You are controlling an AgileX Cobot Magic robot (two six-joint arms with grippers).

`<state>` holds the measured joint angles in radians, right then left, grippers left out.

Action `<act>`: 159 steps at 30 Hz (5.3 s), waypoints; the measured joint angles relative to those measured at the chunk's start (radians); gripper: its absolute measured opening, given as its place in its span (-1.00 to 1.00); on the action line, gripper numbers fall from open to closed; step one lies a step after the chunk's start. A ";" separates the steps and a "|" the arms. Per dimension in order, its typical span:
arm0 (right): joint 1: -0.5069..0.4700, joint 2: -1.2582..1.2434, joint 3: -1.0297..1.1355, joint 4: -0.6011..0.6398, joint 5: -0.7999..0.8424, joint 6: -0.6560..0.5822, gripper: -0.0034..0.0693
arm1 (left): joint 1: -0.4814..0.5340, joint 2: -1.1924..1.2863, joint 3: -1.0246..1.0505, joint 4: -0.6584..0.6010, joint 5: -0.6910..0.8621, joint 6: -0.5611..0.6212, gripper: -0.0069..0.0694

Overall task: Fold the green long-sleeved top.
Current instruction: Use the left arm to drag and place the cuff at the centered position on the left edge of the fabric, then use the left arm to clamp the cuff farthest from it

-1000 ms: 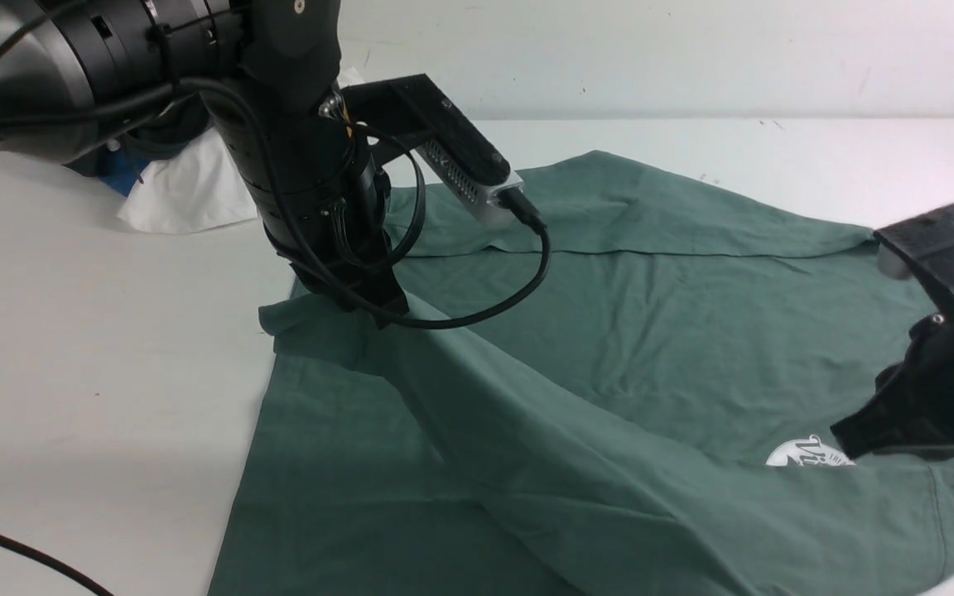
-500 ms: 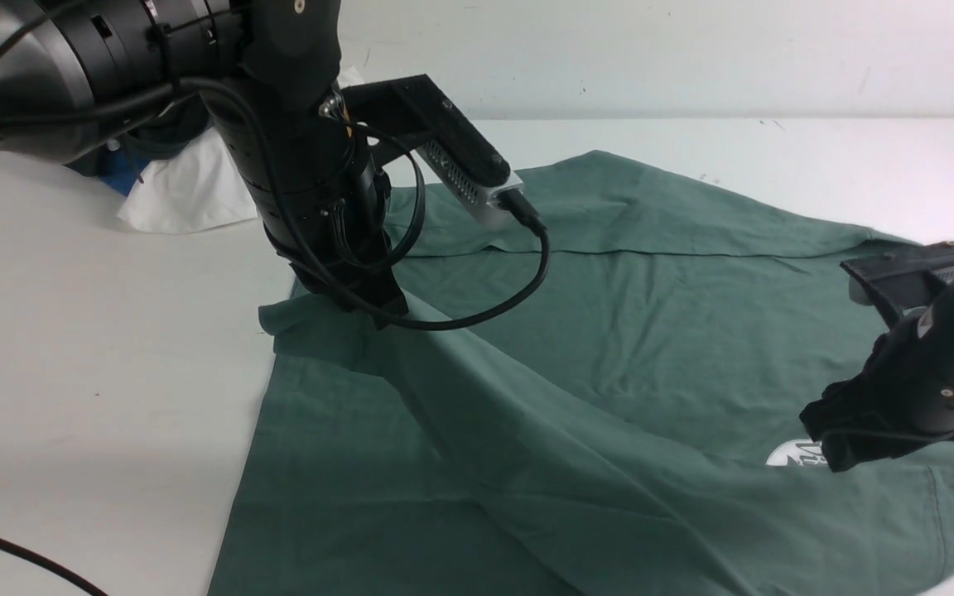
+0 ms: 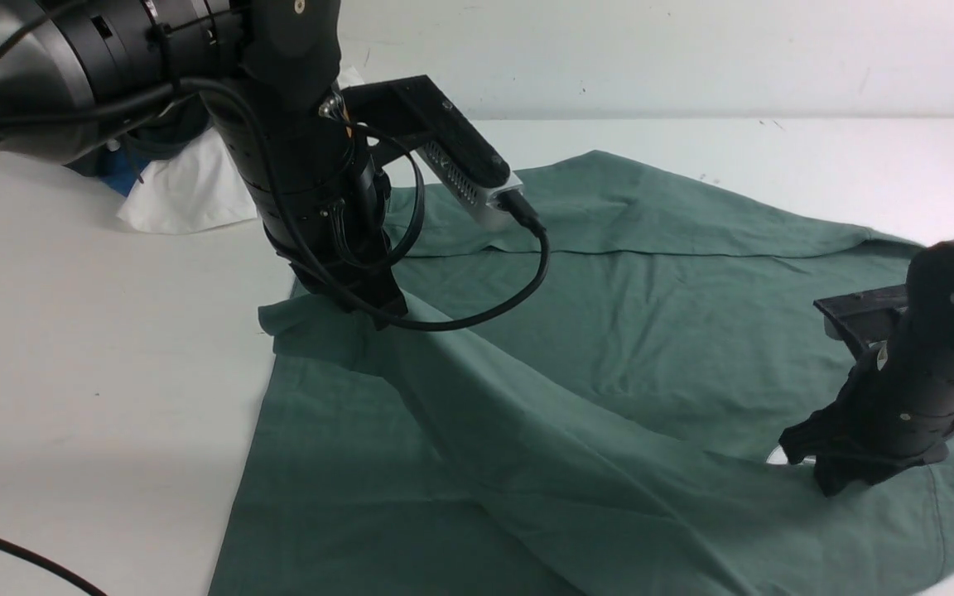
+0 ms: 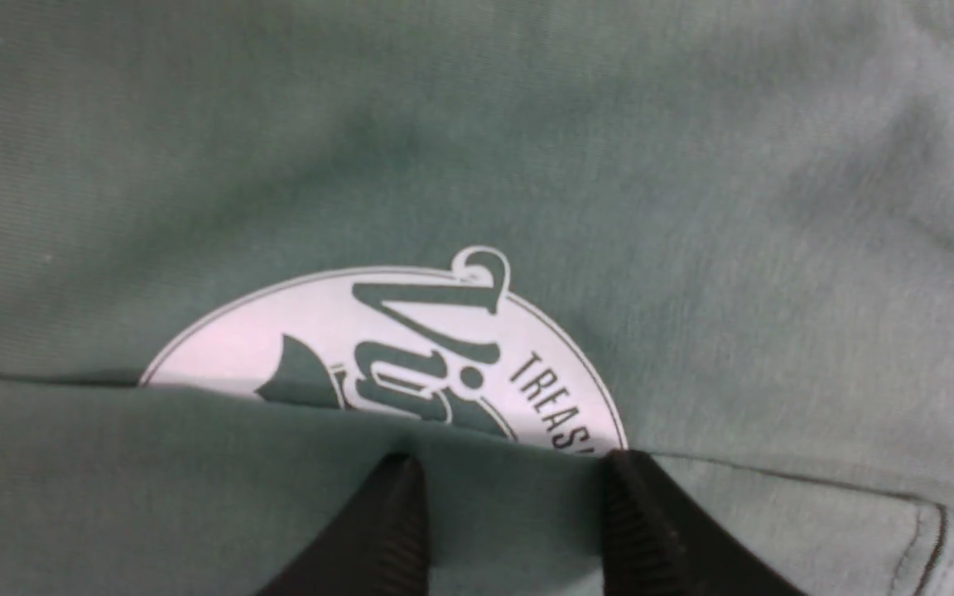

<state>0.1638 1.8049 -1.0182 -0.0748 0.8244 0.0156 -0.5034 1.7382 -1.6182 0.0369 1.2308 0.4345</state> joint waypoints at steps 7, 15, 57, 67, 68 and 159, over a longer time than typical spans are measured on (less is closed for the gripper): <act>0.000 0.000 -0.002 -0.015 0.006 0.000 -0.79 | 0.000 0.000 0.000 0.003 0.000 0.000 -0.72; 0.000 -0.102 -0.002 -0.059 0.025 0.009 -0.92 | 0.000 0.002 0.000 0.063 0.000 0.000 -0.72; -0.059 0.008 -0.133 -0.095 -0.017 0.083 -0.72 | 0.120 0.416 -0.288 0.152 -0.275 -0.020 -0.63; -0.059 0.008 -0.161 -0.111 -0.032 0.083 -0.10 | 0.122 0.427 -0.288 0.199 -0.371 -0.211 0.11; -0.059 0.008 -0.187 -0.115 -0.019 0.083 -0.06 | 0.122 0.427 -0.288 0.215 -0.369 -0.266 0.20; -0.059 0.010 -0.469 -0.014 0.223 -0.071 -0.01 | 0.329 0.672 -0.334 -0.194 -0.888 -0.418 0.45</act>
<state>0.1046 1.8148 -1.4868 -0.0891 1.0477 -0.0556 -0.1740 2.4097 -1.9525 -0.1572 0.3432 0.0166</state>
